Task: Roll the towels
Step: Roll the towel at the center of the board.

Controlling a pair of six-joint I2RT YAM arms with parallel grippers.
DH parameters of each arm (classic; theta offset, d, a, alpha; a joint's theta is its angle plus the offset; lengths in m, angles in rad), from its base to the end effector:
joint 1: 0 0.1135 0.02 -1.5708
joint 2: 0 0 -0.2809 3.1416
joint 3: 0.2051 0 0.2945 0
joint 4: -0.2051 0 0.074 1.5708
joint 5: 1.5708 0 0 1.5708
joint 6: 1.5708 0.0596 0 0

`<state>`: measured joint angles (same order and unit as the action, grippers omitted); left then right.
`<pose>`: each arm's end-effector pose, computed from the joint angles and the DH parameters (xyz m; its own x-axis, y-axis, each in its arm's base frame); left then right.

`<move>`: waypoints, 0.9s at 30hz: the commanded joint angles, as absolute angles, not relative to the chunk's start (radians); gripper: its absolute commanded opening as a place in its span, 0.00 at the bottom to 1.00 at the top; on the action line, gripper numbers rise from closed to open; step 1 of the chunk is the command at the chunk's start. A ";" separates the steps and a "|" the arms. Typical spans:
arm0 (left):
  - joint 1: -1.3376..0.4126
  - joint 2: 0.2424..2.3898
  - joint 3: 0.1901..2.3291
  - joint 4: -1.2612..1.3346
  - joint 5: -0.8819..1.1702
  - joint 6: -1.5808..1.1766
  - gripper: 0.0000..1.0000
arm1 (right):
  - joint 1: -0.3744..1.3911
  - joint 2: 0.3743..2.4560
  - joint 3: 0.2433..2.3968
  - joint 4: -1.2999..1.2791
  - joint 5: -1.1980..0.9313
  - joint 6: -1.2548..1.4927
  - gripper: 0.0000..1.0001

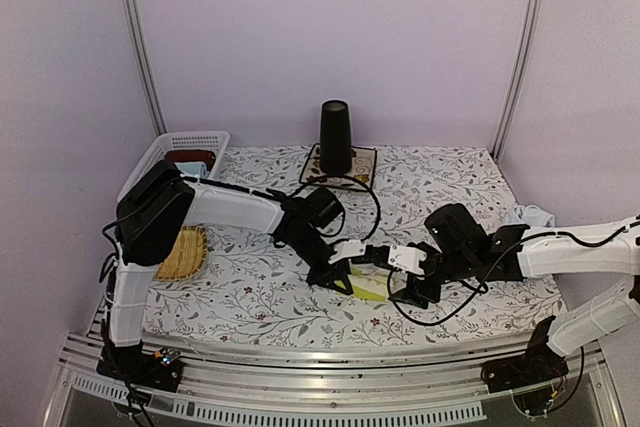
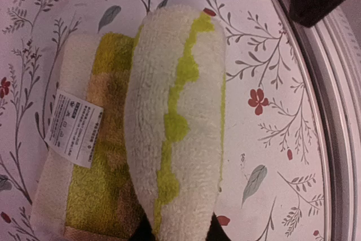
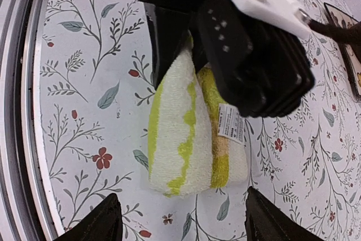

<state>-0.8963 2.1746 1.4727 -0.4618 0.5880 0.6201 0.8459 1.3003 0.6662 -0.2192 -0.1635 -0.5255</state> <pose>0.2785 -0.4013 0.0909 -0.0093 0.7859 -0.6182 0.9737 -0.1335 -0.1844 0.1917 0.2311 0.1616 -0.0261 -0.7759 -0.6303 -0.9509 0.2137 -0.2237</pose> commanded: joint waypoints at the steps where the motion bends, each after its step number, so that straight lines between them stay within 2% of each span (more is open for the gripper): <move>1: -0.883 2.266 1.536 -0.624 0.619 0.573 0.15 | 0.936 1.346 0.671 -0.139 -0.042 -0.546 0.75; 12: -0.871 2.325 1.616 -0.706 0.657 0.543 0.20 | 1.020 1.601 0.778 -0.070 0.195 -0.588 0.73; 17: -0.853 2.323 1.612 -0.711 0.690 0.533 0.23 | 1.037 1.629 0.774 -0.056 0.261 -0.596 0.64; 27: -0.830 2.350 1.627 -0.723 0.732 0.518 0.25 | 1.116 1.598 0.709 0.077 0.339 -0.671 0.70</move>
